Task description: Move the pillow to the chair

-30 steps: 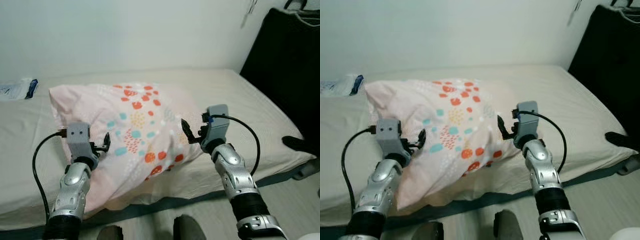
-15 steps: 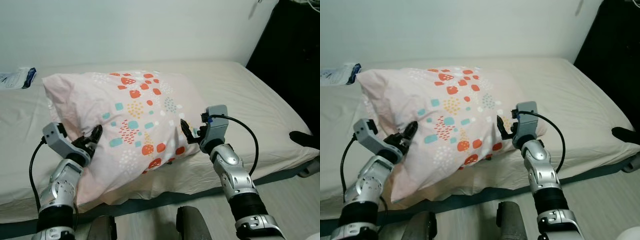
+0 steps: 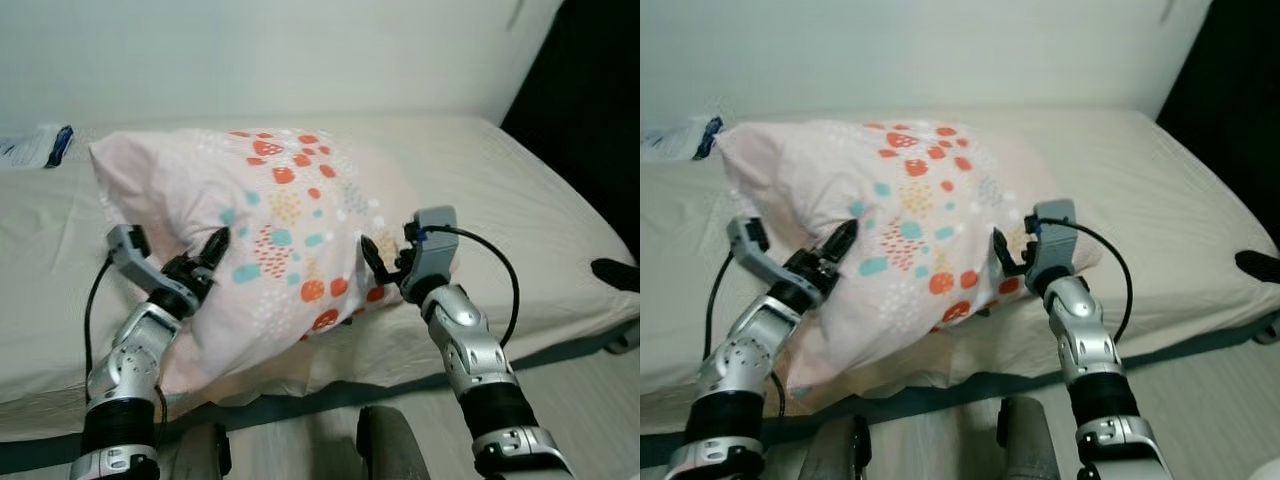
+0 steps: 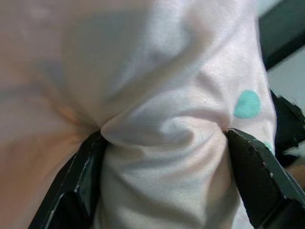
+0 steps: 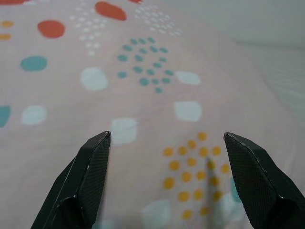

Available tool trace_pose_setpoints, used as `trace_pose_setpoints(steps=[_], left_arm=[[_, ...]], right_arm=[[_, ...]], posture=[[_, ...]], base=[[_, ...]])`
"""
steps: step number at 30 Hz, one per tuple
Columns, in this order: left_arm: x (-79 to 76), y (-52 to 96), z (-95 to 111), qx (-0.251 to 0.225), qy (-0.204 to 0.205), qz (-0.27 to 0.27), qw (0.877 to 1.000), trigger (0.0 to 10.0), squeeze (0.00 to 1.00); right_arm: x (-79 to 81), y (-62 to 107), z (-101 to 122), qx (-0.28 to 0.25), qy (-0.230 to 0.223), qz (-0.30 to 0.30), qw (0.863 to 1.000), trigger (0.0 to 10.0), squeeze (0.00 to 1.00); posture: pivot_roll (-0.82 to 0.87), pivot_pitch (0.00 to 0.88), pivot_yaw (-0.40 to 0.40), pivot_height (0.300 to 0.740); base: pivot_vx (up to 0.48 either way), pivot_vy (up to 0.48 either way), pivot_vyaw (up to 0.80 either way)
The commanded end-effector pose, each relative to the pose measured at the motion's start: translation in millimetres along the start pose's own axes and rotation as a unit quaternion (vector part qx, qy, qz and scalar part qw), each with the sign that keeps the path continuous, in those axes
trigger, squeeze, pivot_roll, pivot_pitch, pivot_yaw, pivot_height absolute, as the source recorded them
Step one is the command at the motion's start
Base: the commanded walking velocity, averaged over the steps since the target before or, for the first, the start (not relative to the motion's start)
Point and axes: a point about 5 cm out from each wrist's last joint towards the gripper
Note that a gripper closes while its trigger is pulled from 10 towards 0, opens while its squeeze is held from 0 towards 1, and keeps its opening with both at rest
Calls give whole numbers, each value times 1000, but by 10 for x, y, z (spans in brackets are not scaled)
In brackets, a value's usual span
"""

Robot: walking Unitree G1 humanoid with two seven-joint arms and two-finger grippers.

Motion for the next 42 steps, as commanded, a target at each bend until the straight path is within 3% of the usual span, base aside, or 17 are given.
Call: trace_pose_setpoints(steps=[1, 3, 5, 6, 8, 11, 12, 14, 15, 23, 27, 31, 33, 34, 36, 38, 42], left_arm=[[-128, -51, -100, 17, -17, -31, 999, 10000, 0], [-128, -51, -100, 17, -17, -31, 999, 10000, 0], [-272, -129, -198, 31, -73, -42, 996, 10000, 0], [-272, -129, -198, 31, -73, -42, 996, 10000, 0], [-322, -187, -282, 49, -122, -22, 991, 10000, 0], [-312, -208, -322, 63, -130, -3, 989, 9961, 0], [-281, -216, -358, 79, -133, 19, 988, 3961, 0], [-260, -218, -382, 89, -134, 33, 986, 3961, 0], [-221, -204, -420, 108, -144, 44, 983, 0, 0], [-136, -125, -472, 144, -153, 53, 976, 0, 0], [-145, -60, -458, 171, -135, 21, 976, 0, 0], [-215, 57, -421, 209, -96, -44, 972, 0, 0], [-328, 236, -345, 253, -90, -133, 954, 0, 0], [-328, 236, -345, 253, -90, -133, 954, 0, 0], [-361, 424, -265, 302, -110, -194, 927, 0, 0], [-249, 543, -127, 337, -157, -189, 909, 0, 0], [-195, 564, -66, 344, -178, -177, 905, 0, 0]], right_arm=[[-22, -8, 16, 1, -2, -3, 1000, 10000, 0], [-22, -8, 16, 1, -2, -3, 1000, 10000, 0], [-21, -7, 13, 2, -1, -3, 1000, 10000, 0], [-21, -7, 13, 2, -1, -3, 1000, 10000, 0], [-25, -5, 12, 3, 0, -3, 1000, 10000, 0], [-25, -3, 9, 4, 1, -4, 1000, 10000, 0], [-26, -1, 6, 5, 2, -3, 1000, 10000, 0], [-27, 0, 4, 6, 2, -3, 1000, 10000, 0], [-25, -3, 3, 6, 3, -3, 1000, 10000, 0], [-16, -23, 12, 6, 4, -1, 1000, 10000, 0], [-4, -36, 19, 6, 3, 2, 1000, 10000, 0], [17, -46, 22, 5, 2, 5, 1000, 10000, 0], [30, -48, 23, 3, 1, 6, 1000, 10000, 0], [30, -48, 23, 3, 1, 6, 1000, 10000, 0], [35, -49, 26, 2, -1, 6, 1000, 10000, 0], [35, -50, 28, 2, -1, 6, 1000, 10000, 0], [34, -51, 28, 1, -2, 6, 1000, 10000, 0]], posture=[[-59, 53, -75, 577], [-59, 53, -75, 577], [-64, 53, -74, 577], [-64, 53, -74, 577], [-65, 50, -73, 577], [-65, 45, -72, 577], [-65, 40, -73, 577], [-65, 40, -73, 577], [-65, 36, -74, 577], [-62, 25, -80, 577], [-55, 17, -83, 577], [-49, 12, -83, 577], [-45, 11, -83, 577], [-45, 11, -83, 577], [-41, 15, -84, 577], [-35, 19, -83, 577], [-34, 19, -83, 577]], base=[[0, 0, 0], [0, 0, 0], [0, 0, 0], [0, 0, 0], [0, 0, 0], [0, 0, 0], [0, 0, 0], [0, 0, 0], [0, 0, 0], [0, 0, 0], [0, 0, 0], [0, 0, 0], [0, 0, 0], [0, 0, 0], [0, 0, 0], [0, 0, 0], [0, 0, 0]])
Point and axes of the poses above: a point about 5 cm out from each wrist's last joint towards the gripper, its own y axis pointing back from the gripper into the wrist, its own z axis along the axis of the wrist's last joint, x = y × z, and after that the axes turned 6 degrees about y, right-handed
